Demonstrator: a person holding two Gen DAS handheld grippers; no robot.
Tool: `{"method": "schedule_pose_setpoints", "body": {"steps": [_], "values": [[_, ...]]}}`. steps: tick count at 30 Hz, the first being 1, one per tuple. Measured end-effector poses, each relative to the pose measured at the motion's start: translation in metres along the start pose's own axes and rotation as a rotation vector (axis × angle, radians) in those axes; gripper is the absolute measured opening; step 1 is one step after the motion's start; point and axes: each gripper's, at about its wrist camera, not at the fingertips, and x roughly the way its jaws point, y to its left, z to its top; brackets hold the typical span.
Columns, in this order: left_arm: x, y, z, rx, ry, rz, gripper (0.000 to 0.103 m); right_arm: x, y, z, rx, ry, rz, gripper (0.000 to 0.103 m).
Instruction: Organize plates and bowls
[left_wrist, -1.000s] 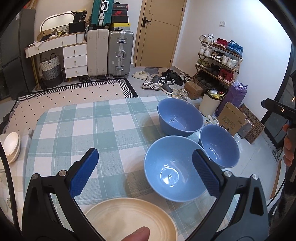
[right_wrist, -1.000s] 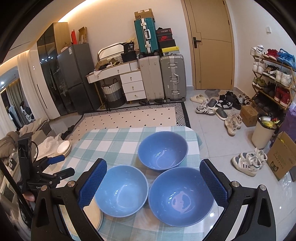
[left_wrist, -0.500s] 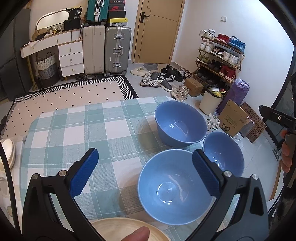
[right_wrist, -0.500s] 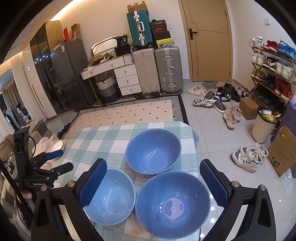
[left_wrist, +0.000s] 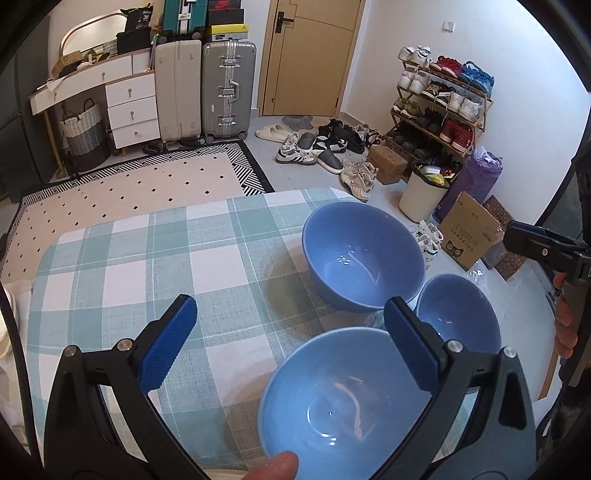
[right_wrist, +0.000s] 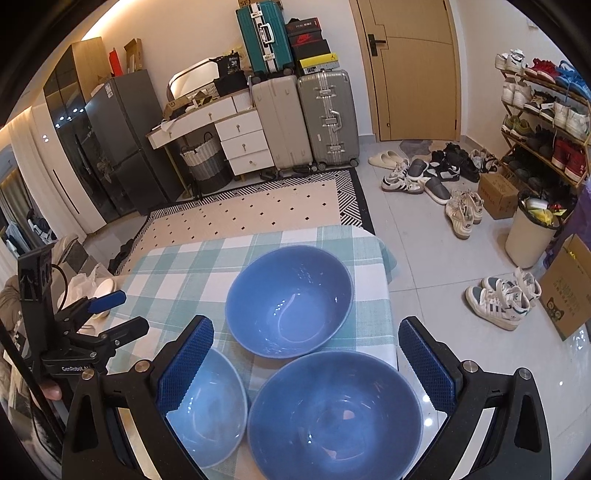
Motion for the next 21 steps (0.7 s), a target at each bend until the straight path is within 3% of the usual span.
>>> {"method": "schedule_pose_setpoints", "body": {"steps": [14,21], "values": [[0.069,-0.015,0.021,0.010,0.071,-0.025,0.100,0.057,-0.024,-0.001,0.029,0.067,0.002,0.102],[0.102,-0.016,0.024,-0.006,0.124,-0.054,0.087,0.082,-0.031,-0.003,0.027,0.104,-0.002,0.097]]}}
